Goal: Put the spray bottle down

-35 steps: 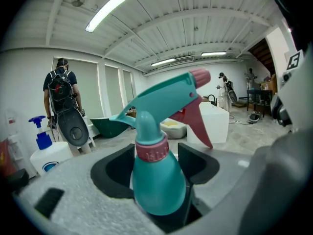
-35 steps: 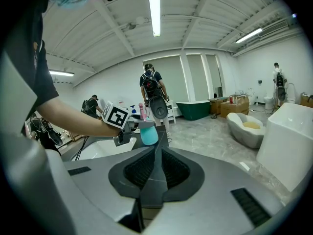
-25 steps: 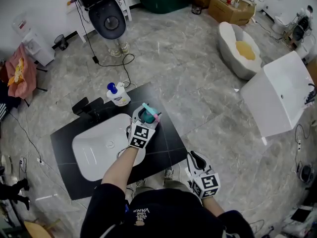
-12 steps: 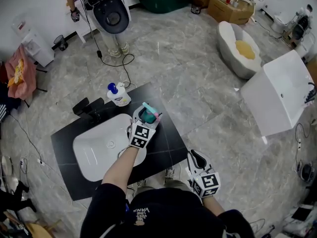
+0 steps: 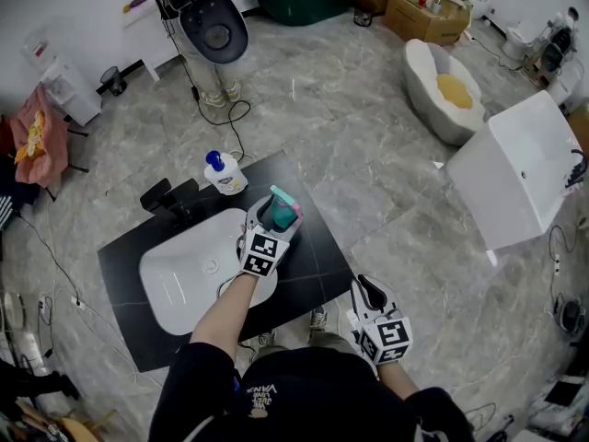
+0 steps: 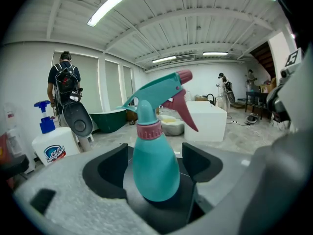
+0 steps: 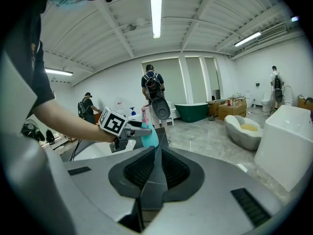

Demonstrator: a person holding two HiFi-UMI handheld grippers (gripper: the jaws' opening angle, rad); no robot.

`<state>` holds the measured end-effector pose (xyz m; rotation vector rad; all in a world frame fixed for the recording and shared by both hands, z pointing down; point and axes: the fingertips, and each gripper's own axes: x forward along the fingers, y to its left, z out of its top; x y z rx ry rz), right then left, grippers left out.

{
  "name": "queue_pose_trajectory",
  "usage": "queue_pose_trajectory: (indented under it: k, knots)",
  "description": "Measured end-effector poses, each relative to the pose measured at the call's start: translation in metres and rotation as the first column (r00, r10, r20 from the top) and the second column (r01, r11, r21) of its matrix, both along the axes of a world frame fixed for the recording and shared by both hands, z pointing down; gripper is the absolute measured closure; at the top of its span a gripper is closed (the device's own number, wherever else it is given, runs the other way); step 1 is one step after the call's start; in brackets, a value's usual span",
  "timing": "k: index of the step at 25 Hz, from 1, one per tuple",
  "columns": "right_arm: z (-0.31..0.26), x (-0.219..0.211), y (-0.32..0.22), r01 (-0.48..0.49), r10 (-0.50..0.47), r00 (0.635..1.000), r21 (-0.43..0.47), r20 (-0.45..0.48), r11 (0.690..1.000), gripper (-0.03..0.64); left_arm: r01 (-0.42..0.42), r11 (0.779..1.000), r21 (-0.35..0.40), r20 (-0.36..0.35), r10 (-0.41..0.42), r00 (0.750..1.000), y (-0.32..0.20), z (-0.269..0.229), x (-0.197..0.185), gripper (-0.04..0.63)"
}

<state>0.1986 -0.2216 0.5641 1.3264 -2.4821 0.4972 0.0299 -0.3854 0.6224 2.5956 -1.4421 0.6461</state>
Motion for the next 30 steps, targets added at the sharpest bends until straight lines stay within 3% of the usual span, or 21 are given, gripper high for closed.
queue_pose_trajectory:
  k: [8, 13, 18, 30]
  knots:
    - [-0.006, -0.011, 0.009, -0.025, 0.024, 1.0, 0.033, 0.008, 0.999, 0.571, 0.022, 1.0, 0.016, -0.047, -0.021, 0.999, 0.039, -0.019, -0.023, 0.253]
    - [-0.009, -0.027, 0.021, -0.026, 0.025, 1.0, 0.035, 0.014, 0.999, 0.571, -0.018, 0.999, 0.042, -0.051, 0.02, 0.999, 0.073, -0.035, -0.029, 0.259]
    - [-0.015, -0.04, 0.032, -0.045, 0.044, 0.999, 0.061, 0.027, 0.997, 0.572, -0.04, 0.995, 0.096, -0.056, 0.045, 0.997, 0.104, -0.058, -0.035, 0.402]
    - [-0.03, -0.069, 0.068, -0.104, 0.101, 0.994, 0.103, 0.037, 0.989, 0.577, -0.129, 0.98, 0.154, -0.099, 0.145, 0.984, 0.183, -0.099, -0.048, 0.555]
